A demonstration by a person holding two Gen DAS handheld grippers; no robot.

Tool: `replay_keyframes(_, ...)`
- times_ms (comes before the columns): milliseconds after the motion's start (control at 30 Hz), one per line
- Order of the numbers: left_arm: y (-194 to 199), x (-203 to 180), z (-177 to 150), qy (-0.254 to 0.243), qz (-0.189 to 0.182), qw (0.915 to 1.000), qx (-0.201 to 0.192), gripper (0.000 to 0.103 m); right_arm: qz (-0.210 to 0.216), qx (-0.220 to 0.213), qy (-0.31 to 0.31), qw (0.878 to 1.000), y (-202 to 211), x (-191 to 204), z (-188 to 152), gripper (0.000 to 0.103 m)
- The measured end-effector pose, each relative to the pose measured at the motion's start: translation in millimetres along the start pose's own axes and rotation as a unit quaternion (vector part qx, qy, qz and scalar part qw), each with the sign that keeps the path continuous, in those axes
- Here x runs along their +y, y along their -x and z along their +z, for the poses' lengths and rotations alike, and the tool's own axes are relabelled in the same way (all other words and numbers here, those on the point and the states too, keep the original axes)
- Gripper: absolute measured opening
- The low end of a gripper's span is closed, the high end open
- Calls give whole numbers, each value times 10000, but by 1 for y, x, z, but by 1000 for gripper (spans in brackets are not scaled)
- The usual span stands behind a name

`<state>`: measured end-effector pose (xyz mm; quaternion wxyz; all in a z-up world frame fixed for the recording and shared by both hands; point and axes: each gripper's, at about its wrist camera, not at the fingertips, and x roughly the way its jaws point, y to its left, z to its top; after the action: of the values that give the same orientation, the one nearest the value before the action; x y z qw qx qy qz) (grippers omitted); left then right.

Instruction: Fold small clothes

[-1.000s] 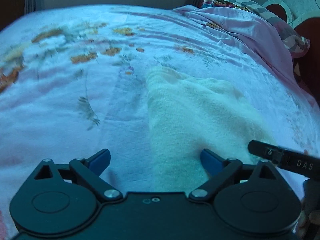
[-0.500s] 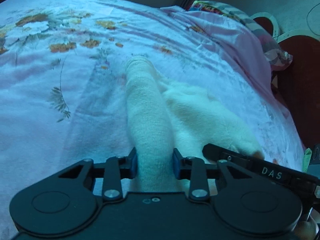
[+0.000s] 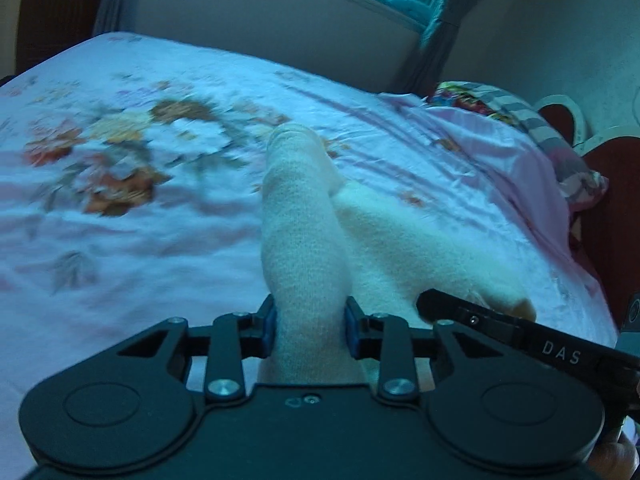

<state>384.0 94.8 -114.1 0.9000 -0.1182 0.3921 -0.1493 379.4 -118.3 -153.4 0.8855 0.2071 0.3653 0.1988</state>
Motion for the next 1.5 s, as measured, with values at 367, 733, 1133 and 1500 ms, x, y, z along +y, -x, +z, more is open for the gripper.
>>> replay_keyframes(367, 6, 52, -43, 182, 1058, 9942, -57, 69, -1331, 460, 61, 9900, -35, -27, -50, 73)
replay_keyframes(733, 1, 21, -87, -293, 822, 9953, 430, 69, -1323, 590, 1602, 9764, -44, 34, -83, 44)
replay_keyframes(1133, 54, -8, -84, -367, 1004, 9941, 208, 75, -1515, 328, 1159, 9811, 8, 41, -83, 45)
replay_keyframes(1500, 141, -54, -95, -632, 1302, 9893, -171, 94, -1293, 43, 1326, 9827, 123, 83, -106, 71)
